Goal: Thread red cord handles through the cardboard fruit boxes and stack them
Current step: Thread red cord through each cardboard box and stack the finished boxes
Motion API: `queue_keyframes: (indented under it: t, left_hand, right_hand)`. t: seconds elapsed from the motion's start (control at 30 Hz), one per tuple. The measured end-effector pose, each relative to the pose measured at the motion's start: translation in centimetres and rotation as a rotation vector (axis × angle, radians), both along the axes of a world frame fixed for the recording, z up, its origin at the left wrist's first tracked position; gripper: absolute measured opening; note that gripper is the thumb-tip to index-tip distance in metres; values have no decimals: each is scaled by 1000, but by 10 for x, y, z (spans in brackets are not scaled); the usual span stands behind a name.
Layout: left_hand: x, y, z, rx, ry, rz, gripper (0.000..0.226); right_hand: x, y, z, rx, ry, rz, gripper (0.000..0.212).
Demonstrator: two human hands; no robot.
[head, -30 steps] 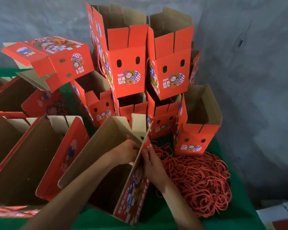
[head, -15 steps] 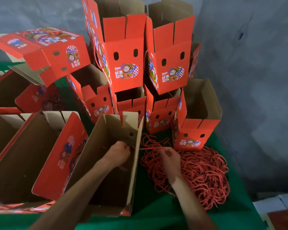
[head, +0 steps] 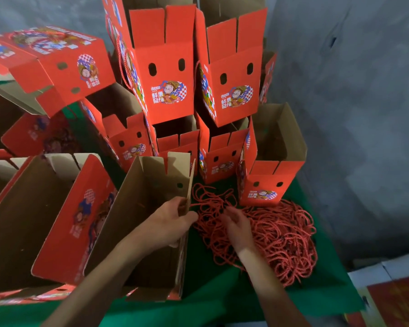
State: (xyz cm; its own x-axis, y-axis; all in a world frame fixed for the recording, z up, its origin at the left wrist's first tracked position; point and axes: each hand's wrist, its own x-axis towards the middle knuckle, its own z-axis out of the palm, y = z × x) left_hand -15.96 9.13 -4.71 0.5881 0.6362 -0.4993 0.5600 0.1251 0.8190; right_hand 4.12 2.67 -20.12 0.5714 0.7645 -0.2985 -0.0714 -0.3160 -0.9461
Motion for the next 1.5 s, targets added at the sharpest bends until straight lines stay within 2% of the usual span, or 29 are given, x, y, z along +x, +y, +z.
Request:
queue_keyframes:
  t: [0.07, 0.1, 0.13, 0.23, 0.33, 0.43, 0.6, 0.67, 0.83, 0.97, 1.03, 1.1, 1.17, 1.23, 1.37, 1.43, 1.5]
  left_hand:
    - [-5, 0, -3, -39, 28, 25, 18]
    - [-8, 1, -5, -65, 49, 43, 20]
    - [-11, 1, -8, -87, 76, 60, 26]
    - [-19, 2, -17, -126, 115, 102, 44]
    - [-24, 2, -19, -163, 114, 136, 50]
    - [-31, 0, -18, -201, 118, 150, 57]
    - [-41, -3, -24, -175, 71, 260, 84]
    - [-42, -4, -23, -188, 40, 283, 81]
    - [-45, -7, -15, -223, 1, 309, 65]
    - [-46, -10, -13, -222, -10, 329, 61]
    - [-45, -13, -14, -226, -26, 343, 64]
    - [-45, -14, -13, -224, -40, 359, 65]
    - [-46, -16, -12, -225, -50, 378, 64]
    - [-46, -18, -11, -223, -65, 399, 62]
    - [-45, -20, -12, -225, -80, 416, 59]
    - [-47, -18, -13, -226, -83, 424, 59]
    - [-51, -15, -16, -228, -86, 424, 62]
  right_hand:
    - [-2, -8, -14, -97, -383, 13, 20]
    - [-4, -12, -18, -112, -464, 56, 11]
    - [-7, -16, -23, -158, -506, 150, 8]
    - [-21, -21, -41, -394, -573, 439, 33]
    - [-38, -25, -58, -504, -677, 423, 45]
    - [-53, -27, -63, -549, -771, 373, 27]
    - [-60, -17, -56, -576, -699, 376, 12]
    - [-60, -12, -51, -584, -674, 403, 8]
    - [-65, -10, -55, -606, -660, 469, 24]
    - [-67, -16, -58, -575, -602, 373, 36]
    - [-67, -21, -56, -540, -564, 338, 26]
    - [-63, -24, -59, -516, -541, 304, 7]
    - [-59, -28, -65, -507, -506, 305, 35]
    - [-57, -30, -62, -513, -487, 340, 44]
    - [-56, -29, -50, -439, -315, 392, 45]
    - [-65, -28, -38, -368, -136, 388, 36]
    - [-77, -30, -20, -215, 143, 295, 20]
